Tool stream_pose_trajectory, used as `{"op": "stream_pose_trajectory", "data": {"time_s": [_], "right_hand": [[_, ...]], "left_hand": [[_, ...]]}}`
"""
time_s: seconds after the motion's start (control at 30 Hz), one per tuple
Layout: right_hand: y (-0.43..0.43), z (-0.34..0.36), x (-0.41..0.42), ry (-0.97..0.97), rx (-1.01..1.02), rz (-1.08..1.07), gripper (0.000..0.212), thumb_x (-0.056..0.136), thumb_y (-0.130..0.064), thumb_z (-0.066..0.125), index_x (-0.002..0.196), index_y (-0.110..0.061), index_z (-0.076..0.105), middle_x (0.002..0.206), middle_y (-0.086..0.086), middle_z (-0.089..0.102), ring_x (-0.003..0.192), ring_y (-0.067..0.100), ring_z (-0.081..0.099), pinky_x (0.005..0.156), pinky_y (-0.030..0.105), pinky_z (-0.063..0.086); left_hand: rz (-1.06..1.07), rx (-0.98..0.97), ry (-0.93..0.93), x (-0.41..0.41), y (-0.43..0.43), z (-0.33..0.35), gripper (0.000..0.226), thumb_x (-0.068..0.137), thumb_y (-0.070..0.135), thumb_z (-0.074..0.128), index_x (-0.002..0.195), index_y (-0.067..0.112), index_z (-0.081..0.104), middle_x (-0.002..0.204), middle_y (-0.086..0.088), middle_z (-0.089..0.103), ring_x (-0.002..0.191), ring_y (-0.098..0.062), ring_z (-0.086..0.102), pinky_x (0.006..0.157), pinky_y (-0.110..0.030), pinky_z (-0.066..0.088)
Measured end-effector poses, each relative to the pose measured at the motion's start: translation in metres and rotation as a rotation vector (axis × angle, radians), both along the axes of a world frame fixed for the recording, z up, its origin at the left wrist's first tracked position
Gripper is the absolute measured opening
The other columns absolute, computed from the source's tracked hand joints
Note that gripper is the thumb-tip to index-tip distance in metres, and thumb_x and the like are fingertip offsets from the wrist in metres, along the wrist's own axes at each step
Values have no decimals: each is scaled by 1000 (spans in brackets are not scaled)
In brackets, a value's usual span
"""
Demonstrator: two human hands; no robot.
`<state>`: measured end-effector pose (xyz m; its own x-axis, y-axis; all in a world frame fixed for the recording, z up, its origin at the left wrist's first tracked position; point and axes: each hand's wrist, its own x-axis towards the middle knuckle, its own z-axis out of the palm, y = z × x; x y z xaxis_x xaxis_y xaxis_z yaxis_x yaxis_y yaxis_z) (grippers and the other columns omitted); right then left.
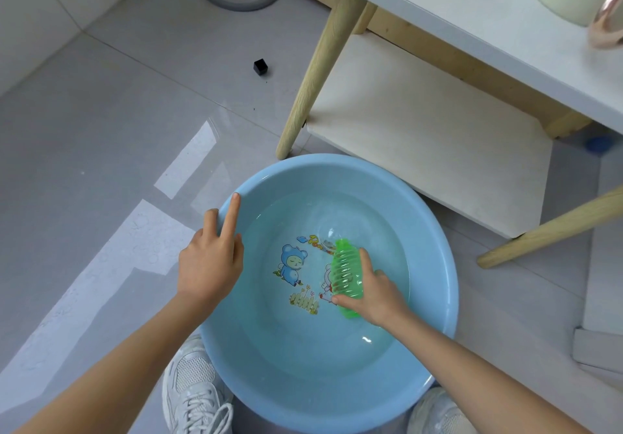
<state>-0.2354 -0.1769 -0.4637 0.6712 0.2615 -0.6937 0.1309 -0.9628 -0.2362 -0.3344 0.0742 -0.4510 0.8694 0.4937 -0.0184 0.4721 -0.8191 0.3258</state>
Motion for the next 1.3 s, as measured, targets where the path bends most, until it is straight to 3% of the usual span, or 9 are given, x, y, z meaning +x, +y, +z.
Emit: {"op": "stream_pose_trajectory", "data": {"time_s": [1.3], "right_hand": [[3, 5, -1, 9, 0, 1, 113, 75, -61, 69, 152, -27, -6, 126, 16, 49, 115, 32, 55, 89, 34, 45]], "left_hand": [[-10, 15, 21, 1, 1, 0, 67, 86, 13, 60, 146, 16, 32, 105, -16, 48, 51, -25, 36, 42, -23, 25]]}}
